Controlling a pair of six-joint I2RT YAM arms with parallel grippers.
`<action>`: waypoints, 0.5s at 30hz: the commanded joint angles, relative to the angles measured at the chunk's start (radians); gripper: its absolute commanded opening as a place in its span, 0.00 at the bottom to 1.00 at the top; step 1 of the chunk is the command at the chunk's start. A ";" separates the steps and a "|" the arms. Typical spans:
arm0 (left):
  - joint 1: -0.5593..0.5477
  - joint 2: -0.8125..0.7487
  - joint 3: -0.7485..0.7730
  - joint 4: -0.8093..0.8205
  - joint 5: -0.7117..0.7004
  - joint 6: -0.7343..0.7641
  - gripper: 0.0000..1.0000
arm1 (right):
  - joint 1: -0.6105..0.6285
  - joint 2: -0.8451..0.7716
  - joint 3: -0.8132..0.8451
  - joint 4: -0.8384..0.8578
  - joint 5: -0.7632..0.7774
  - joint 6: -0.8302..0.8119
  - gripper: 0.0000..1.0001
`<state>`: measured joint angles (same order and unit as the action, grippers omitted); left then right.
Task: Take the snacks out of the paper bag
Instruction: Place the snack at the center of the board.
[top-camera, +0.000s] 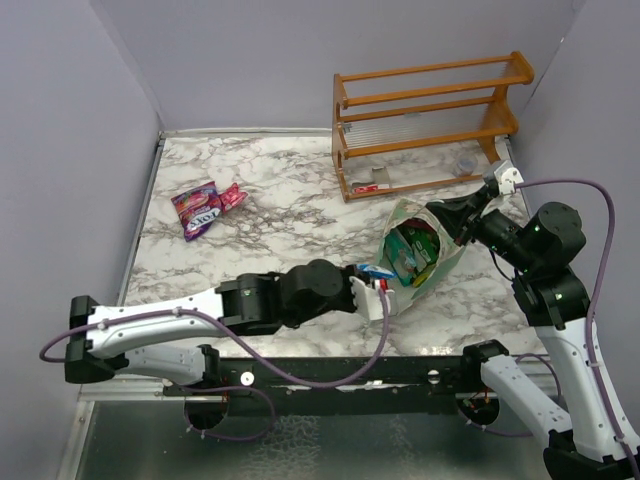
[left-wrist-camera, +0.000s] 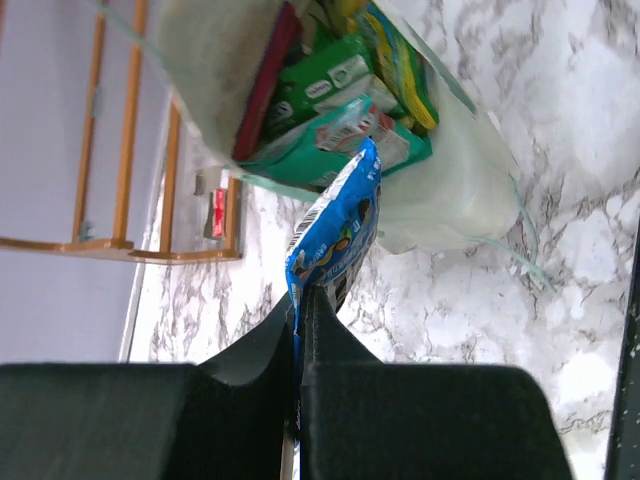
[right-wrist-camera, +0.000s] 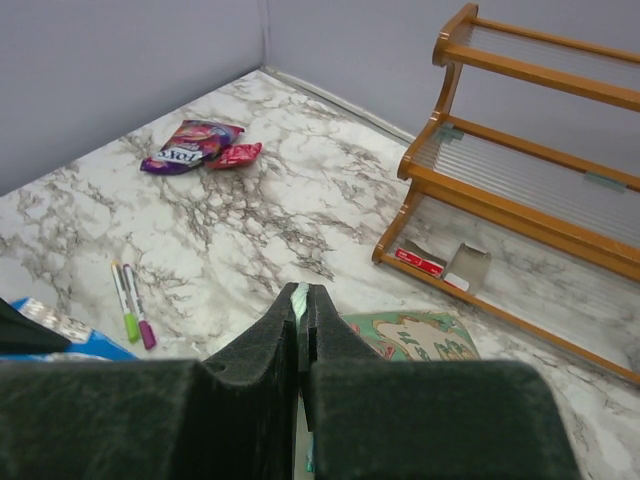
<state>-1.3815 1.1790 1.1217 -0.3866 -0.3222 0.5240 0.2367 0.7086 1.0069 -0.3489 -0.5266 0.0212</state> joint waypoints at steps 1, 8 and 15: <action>0.005 -0.144 -0.009 0.077 -0.094 -0.113 0.00 | 0.003 -0.011 0.029 0.064 0.016 -0.010 0.01; 0.157 -0.275 -0.120 0.588 -0.438 -0.195 0.00 | 0.002 -0.009 0.030 0.064 0.004 0.002 0.02; 0.487 -0.128 -0.056 0.382 -0.542 -0.554 0.00 | 0.003 -0.016 0.035 0.061 -0.006 0.014 0.01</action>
<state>-1.0420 0.9661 1.0382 0.0738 -0.7433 0.2218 0.2367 0.7086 1.0069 -0.3489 -0.5259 0.0223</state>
